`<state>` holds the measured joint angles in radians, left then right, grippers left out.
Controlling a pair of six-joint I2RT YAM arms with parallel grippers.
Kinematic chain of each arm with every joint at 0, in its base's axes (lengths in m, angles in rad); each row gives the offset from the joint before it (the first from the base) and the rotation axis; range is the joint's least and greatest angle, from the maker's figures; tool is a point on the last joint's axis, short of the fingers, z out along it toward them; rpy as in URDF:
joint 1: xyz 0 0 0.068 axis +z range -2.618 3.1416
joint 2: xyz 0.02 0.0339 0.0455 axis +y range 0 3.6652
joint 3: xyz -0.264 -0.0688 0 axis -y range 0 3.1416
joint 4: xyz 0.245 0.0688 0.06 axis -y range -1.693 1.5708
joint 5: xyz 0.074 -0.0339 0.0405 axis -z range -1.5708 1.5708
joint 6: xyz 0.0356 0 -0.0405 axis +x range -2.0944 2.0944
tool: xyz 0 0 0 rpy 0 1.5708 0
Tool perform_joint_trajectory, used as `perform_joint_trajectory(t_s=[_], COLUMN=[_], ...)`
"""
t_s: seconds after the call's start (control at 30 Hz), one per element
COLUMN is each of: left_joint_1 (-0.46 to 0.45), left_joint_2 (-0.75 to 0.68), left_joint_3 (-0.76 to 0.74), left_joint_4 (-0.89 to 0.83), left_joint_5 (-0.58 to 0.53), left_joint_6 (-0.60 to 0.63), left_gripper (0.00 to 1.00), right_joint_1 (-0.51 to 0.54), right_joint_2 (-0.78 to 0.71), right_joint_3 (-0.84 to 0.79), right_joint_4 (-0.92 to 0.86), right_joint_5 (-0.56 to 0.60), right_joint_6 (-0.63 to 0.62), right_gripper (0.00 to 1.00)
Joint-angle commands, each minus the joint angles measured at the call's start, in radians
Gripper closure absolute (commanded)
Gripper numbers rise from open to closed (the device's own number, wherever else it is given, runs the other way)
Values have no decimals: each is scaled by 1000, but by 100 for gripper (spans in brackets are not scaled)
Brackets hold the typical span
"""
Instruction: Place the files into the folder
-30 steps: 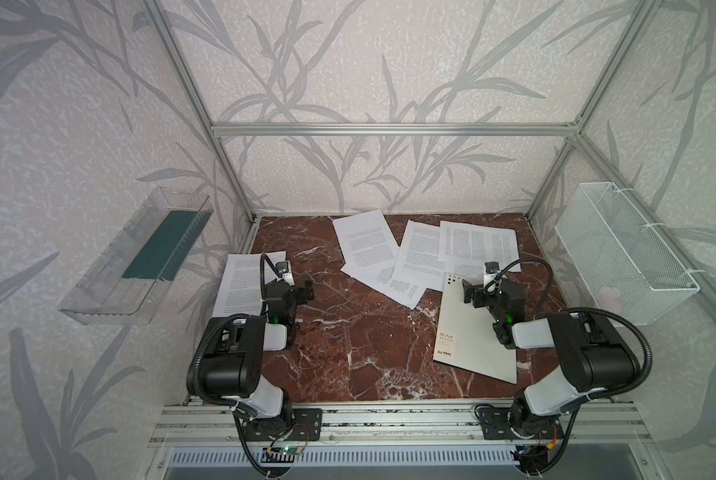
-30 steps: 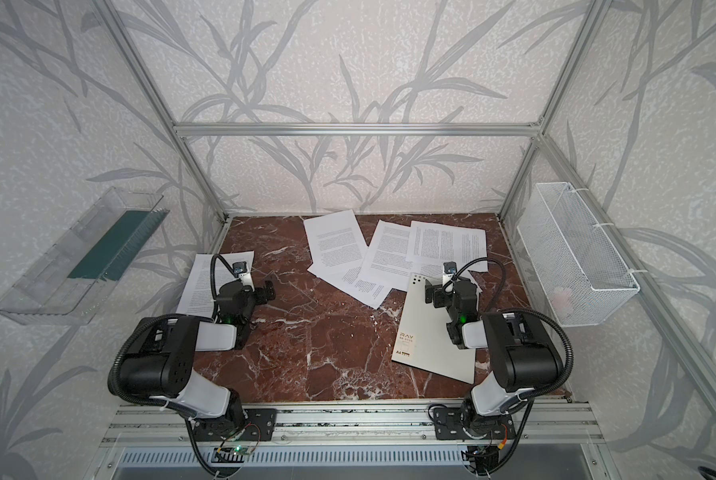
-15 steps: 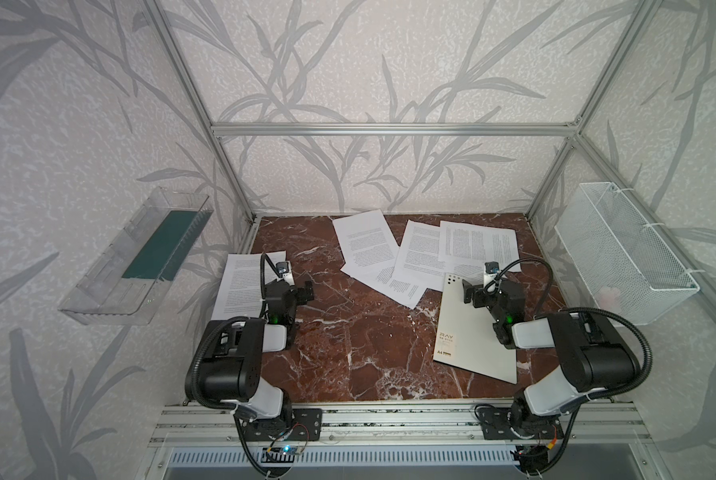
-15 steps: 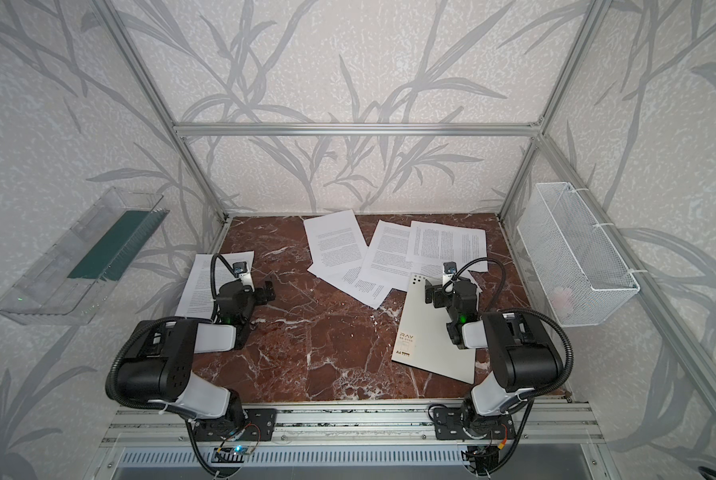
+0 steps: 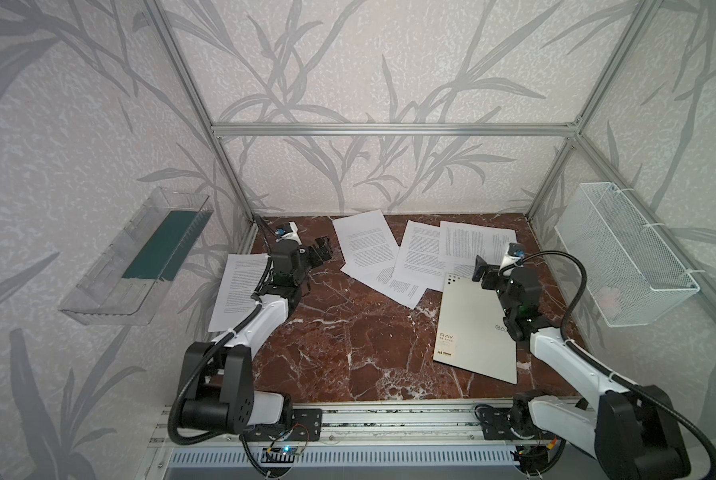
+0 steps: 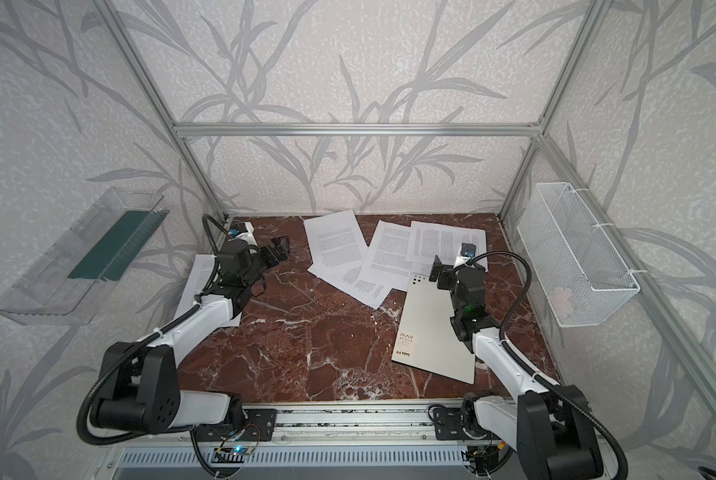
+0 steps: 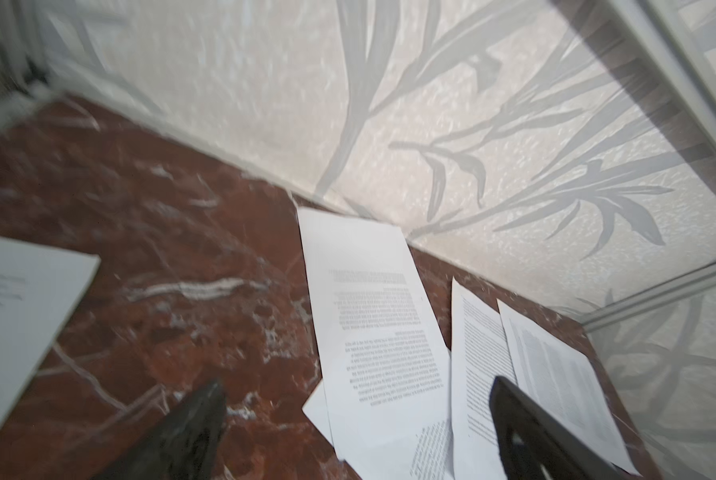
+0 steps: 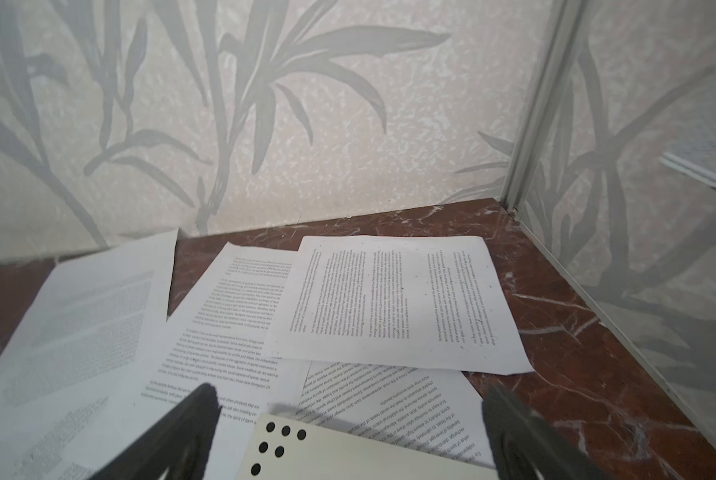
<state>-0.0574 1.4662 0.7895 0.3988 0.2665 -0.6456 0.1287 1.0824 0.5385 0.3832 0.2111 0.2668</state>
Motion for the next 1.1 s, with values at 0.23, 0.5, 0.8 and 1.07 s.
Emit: perform_joint_trajectory(t_s=[0.23,0.5,0.8,1.07], left_joint_1=[-231,-517,-671,-757], left_joint_2=[400,435,526,630], left_joint_3=[90,287,499,621], left_joint_4=[254,-139,-508,-632], left_joint_5=[455,345,310,232], left_joint_6=[-247,-42,90,120], left_gripper=[1,1,15,22], right_joint_1=[-131,-214,-347,-398], right_joint_2=[-66,-172,-282,-142], right_joint_3=[-58,-112,-159,-185], right_joint_4=[-483,-627,-752,-647], right_joint_5=[-240,-231,-179,-333], right_joint_6=[421,424,443,436], right_gripper=[1,1,1,1])
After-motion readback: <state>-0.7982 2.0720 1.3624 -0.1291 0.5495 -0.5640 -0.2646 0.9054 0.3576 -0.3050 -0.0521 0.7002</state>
